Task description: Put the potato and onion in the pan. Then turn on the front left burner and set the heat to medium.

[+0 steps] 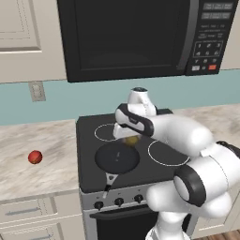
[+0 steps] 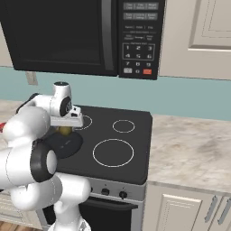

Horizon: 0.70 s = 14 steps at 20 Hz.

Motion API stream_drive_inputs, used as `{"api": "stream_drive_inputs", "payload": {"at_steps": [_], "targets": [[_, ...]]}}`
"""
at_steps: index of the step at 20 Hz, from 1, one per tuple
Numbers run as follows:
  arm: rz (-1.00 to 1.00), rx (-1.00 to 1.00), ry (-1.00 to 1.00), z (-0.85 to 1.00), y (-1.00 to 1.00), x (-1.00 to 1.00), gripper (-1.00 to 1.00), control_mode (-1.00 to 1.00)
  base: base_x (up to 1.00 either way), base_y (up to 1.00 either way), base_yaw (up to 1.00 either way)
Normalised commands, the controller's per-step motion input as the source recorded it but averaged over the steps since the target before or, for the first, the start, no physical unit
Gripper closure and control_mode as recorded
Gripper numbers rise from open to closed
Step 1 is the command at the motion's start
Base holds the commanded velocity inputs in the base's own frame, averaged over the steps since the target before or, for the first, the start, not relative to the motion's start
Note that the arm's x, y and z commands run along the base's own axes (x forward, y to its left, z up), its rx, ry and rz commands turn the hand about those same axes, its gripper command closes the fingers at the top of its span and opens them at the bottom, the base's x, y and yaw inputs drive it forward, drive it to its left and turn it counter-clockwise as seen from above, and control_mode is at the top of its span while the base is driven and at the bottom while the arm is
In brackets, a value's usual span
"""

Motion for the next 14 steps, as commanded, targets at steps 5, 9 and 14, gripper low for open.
{"api": "stream_drive_inputs", "payload": {"at_steps": [5, 9, 14], "targets": [[0.00, -0.06, 0.00, -0.17, 0.28, 0.27, 1.00, -1.00, 0.00, 0.00, 0.00], [0.00, -0.05, 0.02, -0.12, 0.26, 0.00, 1.00, -1.00, 0.00, 0.00, 0.00], [0.00, -0.02, 0.00, -0.33, 0.04, 0.00, 1.00, -1.00, 0.00, 0.00, 0.00]]}}
